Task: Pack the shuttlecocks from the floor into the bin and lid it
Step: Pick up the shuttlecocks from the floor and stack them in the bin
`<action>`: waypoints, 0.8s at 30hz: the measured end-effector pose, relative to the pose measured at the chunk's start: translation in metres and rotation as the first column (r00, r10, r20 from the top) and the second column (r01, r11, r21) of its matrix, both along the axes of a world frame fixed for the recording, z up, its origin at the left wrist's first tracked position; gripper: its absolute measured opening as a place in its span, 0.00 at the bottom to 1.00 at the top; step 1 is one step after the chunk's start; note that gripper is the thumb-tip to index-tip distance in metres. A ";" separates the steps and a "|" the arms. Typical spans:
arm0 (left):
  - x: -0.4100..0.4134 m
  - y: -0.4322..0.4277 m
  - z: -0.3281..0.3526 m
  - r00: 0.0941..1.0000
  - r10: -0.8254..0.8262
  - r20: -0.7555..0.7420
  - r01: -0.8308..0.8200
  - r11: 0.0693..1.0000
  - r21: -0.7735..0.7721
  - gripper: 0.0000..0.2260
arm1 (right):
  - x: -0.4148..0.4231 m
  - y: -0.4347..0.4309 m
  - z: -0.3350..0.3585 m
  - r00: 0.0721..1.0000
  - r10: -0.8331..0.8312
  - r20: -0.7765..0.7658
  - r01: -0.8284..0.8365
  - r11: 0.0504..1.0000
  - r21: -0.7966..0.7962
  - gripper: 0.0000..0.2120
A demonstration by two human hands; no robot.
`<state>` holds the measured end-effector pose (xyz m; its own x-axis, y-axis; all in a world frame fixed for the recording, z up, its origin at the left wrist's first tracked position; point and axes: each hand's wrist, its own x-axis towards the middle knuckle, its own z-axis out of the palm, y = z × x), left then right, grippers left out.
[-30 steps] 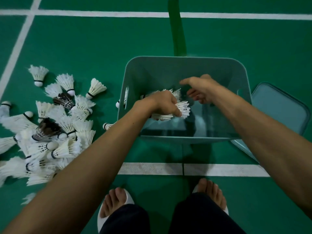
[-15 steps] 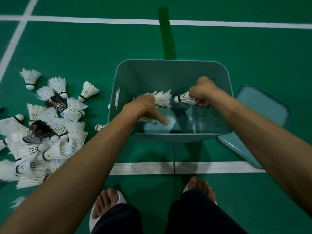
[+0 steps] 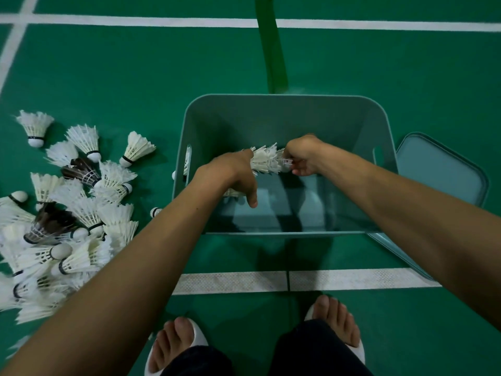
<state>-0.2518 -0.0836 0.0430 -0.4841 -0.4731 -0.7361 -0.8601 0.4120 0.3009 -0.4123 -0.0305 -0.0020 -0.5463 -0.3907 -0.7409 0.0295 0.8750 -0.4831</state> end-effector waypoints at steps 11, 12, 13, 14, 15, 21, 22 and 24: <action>0.001 0.013 0.033 0.945 0.198 -0.262 -0.194 0.980 0.042 0.41 | -0.003 0.038 0.076 0.975 0.166 -0.146 -0.203 0.936 -0.288 0.05; 0.000 0.017 0.036 0.921 0.238 -0.309 -0.218 0.971 0.099 0.40 | 0.001 0.045 0.087 0.957 0.267 -0.114 -0.290 0.893 -0.344 0.06; -0.001 0.020 0.039 0.895 0.273 -0.354 -0.234 0.961 0.148 0.39 | 0.005 0.052 0.096 0.920 0.373 -0.117 -0.388 0.837 -0.386 0.07; -0.002 0.024 0.041 0.867 0.301 -0.396 -0.244 0.951 0.189 0.39 | 0.009 0.058 0.102 0.875 0.464 -0.140 -0.478 0.775 -0.414 0.08; -0.003 0.027 0.043 0.839 0.325 -0.437 -0.249 0.943 0.222 0.39 | 0.012 0.063 0.103 0.831 0.531 -0.168 -0.546 0.720 -0.427 0.08; -0.001 0.035 0.038 0.728 0.375 -0.574 -0.265 0.926 0.269 0.42 | 0.016 0.074 0.093 0.714 0.593 -0.372 -0.700 0.602 -0.385 0.07; -0.001 0.035 0.034 0.712 0.405 -0.574 -0.284 0.913 0.292 0.41 | 0.011 0.074 0.093 0.726 0.573 -0.381 -0.688 0.626 -0.368 0.05; 0.000 0.033 0.026 0.689 0.451 -0.568 -0.321 0.892 0.318 0.37 | 0.002 0.074 0.093 0.724 0.519 -0.455 -0.672 0.681 -0.293 0.03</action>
